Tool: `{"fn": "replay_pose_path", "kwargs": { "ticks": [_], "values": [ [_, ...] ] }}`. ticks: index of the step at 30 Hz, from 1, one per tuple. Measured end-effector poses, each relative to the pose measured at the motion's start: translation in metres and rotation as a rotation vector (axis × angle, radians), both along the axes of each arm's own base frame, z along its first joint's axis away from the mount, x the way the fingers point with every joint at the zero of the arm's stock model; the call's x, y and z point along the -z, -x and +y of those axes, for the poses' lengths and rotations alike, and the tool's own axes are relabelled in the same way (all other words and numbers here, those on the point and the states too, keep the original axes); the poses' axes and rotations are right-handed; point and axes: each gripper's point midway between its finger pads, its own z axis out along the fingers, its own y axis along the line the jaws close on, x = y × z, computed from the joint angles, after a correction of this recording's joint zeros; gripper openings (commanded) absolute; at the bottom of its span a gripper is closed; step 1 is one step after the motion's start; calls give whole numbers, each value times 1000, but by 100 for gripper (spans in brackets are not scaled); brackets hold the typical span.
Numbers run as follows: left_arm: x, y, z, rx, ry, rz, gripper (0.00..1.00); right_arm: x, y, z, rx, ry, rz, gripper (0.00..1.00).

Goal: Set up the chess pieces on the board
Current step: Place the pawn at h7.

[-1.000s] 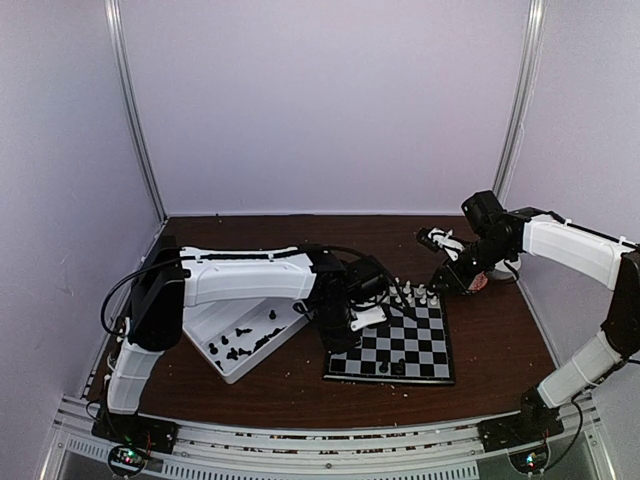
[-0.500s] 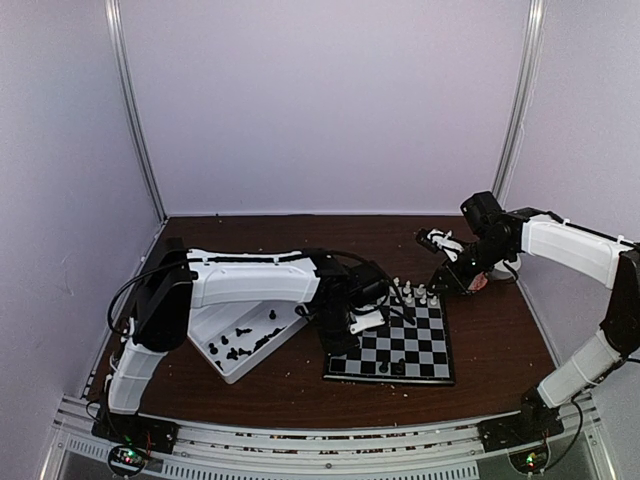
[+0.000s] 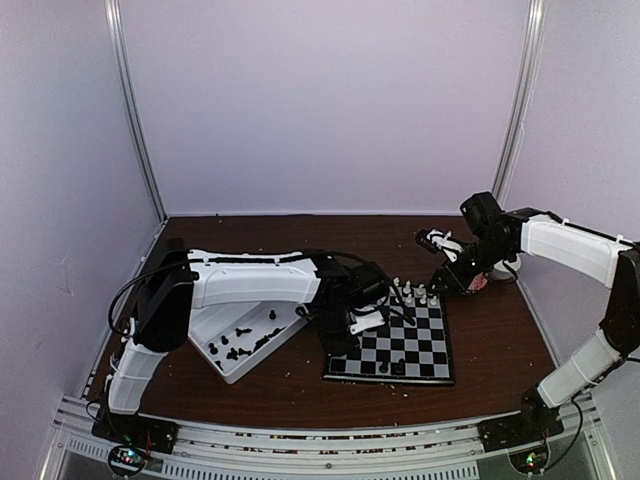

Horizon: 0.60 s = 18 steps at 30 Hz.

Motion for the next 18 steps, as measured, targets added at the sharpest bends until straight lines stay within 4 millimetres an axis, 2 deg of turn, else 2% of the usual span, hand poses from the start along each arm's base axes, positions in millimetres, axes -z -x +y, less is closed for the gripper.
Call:
{"fn": "replay_pose_path", "kwargs": {
  "ticks": [13, 18],
  "values": [
    [0, -2, -4, -11, 17, -5, 2, 5, 1, 2, -6, -6, 22, 34],
    [0, -2, -4, -13, 18, -5, 19, 7, 2, 2, -6, -3, 31, 34]
  ]
}}
